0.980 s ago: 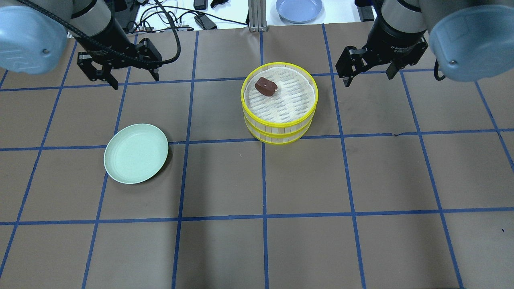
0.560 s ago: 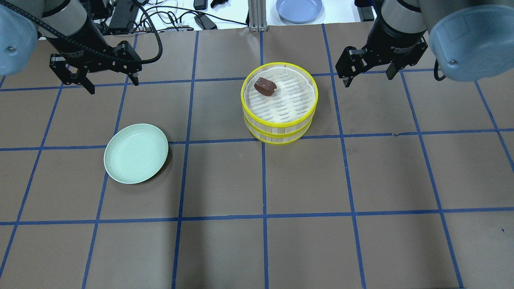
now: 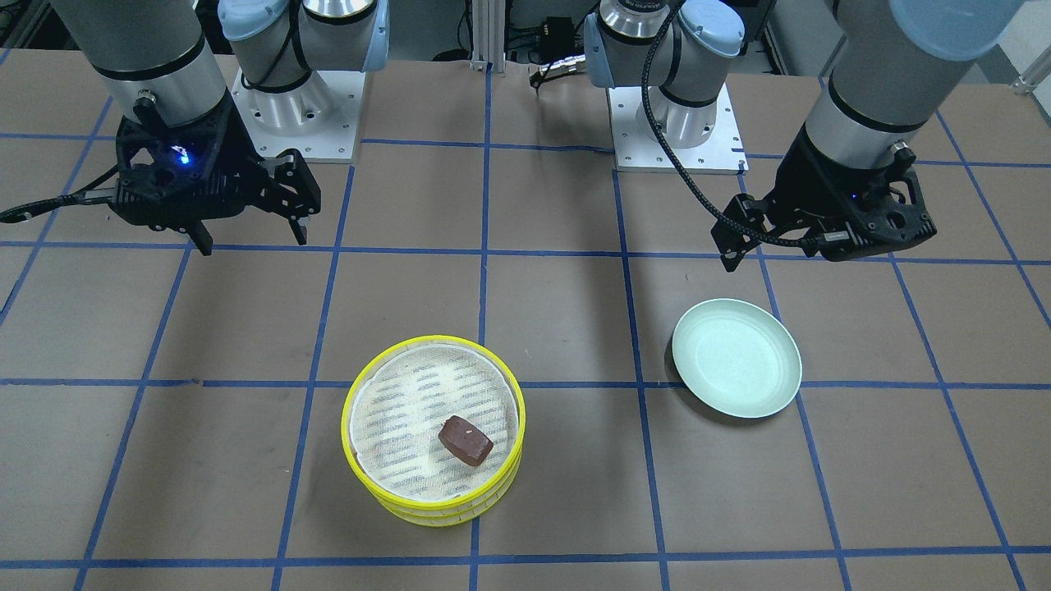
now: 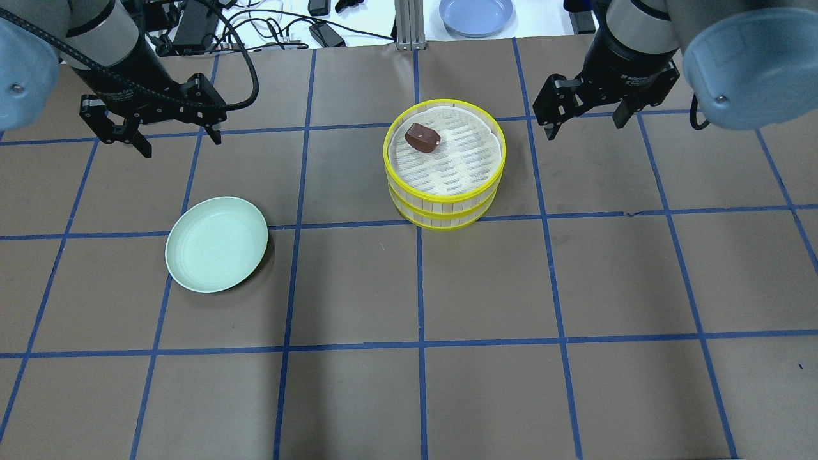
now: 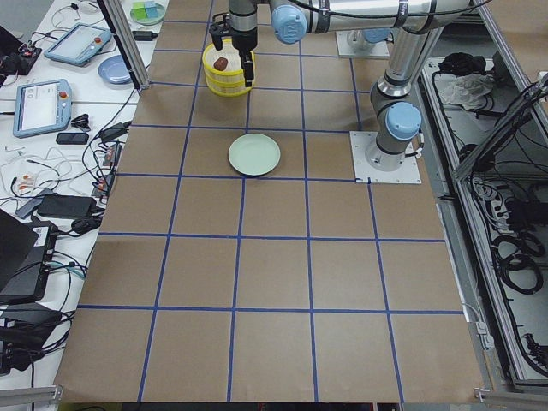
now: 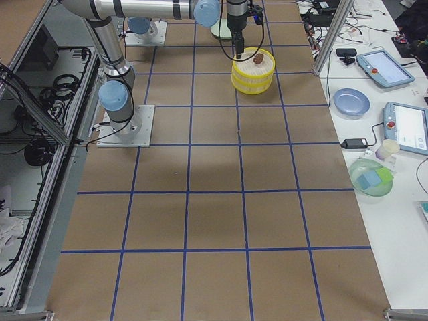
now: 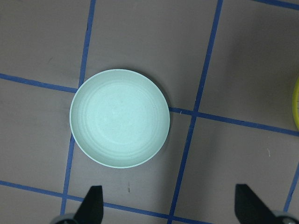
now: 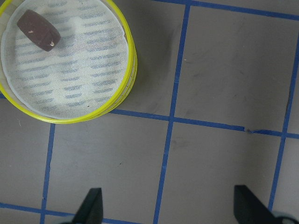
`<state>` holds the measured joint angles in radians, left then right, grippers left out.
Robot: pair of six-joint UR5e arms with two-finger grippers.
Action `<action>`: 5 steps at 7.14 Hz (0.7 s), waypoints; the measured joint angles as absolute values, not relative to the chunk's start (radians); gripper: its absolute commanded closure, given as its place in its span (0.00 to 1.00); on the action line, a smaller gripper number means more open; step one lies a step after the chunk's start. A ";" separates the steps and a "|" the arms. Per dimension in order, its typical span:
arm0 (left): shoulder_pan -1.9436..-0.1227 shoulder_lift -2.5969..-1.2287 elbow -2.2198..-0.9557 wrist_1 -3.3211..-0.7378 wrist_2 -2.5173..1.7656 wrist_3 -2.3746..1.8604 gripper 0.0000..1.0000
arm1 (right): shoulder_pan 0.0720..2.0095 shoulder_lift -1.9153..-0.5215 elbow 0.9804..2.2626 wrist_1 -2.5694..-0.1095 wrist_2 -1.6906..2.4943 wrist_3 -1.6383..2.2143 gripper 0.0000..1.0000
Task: Stack buns with steamer
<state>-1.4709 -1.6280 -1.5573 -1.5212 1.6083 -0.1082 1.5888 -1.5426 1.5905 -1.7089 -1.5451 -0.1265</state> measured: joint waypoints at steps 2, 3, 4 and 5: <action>-1.470 -1.628 -1.561 -1.522 1.610 -0.108 0.00 | 1.589 -1.541 1.589 -1.711 -1.548 -0.125 0.00; -1.470 -1.628 -1.562 -1.523 1.610 -0.108 0.00 | 1.589 -1.540 1.589 -1.711 -1.548 -0.124 0.00; -1.471 -1.629 -1.563 -1.524 1.611 -0.108 0.00 | 1.588 -1.539 1.589 -1.711 -1.548 -0.124 0.00; -1.471 -1.629 -1.564 -1.524 1.611 -0.109 0.00 | 1.588 -1.539 1.589 -1.711 -1.548 -0.124 0.00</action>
